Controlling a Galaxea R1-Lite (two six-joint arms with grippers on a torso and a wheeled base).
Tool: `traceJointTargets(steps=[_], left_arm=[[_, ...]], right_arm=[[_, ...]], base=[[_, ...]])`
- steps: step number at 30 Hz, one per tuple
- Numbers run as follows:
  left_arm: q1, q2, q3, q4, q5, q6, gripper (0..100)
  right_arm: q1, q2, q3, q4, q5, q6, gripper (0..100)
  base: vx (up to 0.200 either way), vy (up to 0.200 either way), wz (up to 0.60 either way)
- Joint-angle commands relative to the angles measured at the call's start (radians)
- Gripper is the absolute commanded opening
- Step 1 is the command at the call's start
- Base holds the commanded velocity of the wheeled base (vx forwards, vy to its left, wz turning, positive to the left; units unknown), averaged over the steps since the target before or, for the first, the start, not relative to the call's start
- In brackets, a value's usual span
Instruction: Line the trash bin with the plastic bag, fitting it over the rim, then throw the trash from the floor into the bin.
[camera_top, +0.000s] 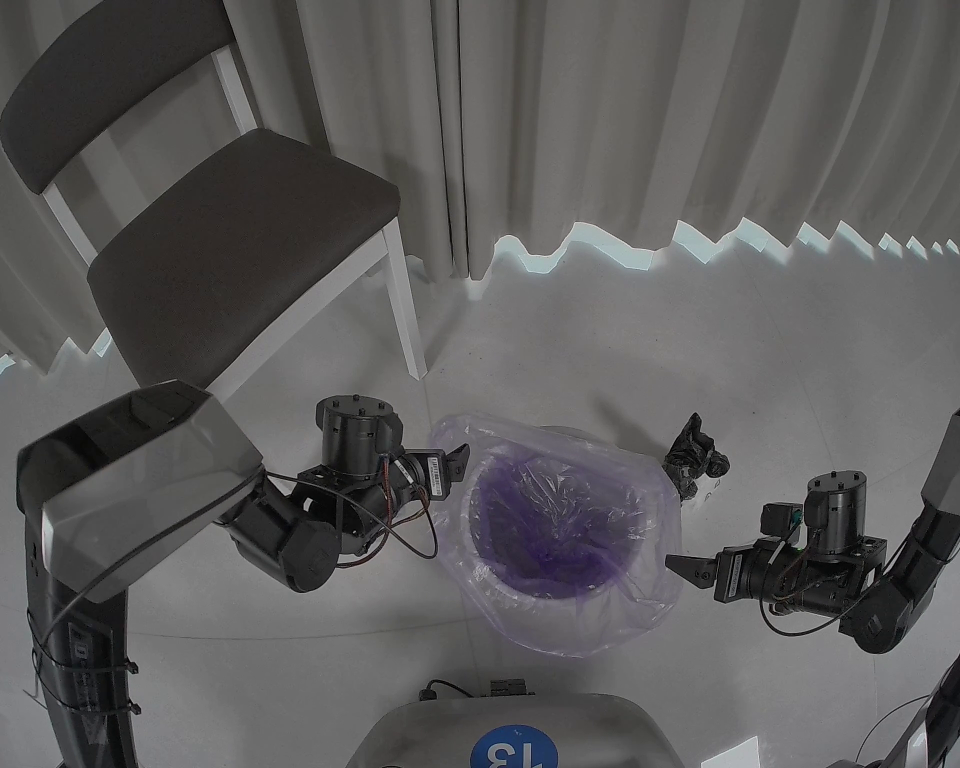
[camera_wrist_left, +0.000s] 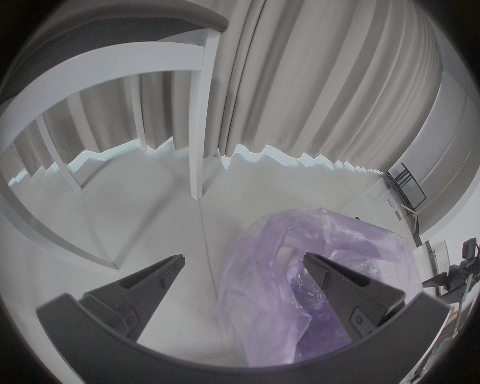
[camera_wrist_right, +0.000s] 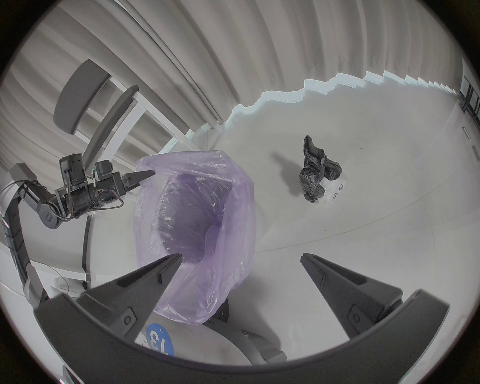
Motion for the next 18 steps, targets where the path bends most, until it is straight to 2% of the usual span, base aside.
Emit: traceJointTargets(steps=[1, 7, 18], left_arm=[[0.009, -0.079, 0.067, -0.001, -0.003, 0.001, 100], [0.014, -0.101, 0.142, 0.004, -0.006, 0.006, 100], [0.018, -0.015, 0.147, -0.002, -0.009, 0.006, 100]], right_arm=[[0.002, -0.003, 0.001, 0.0, 0.001, 0.0, 100], [0.002, -0.003, 0.003, 0.0, 0.001, 0.0, 100], [0.003, 0.014, 0.003, 0.0, 0.001, 0.0, 100]], base=[[0.0, 0.0, 0.0], [0.0, 0.0, 0.0], [0.0, 0.0, 0.0]])
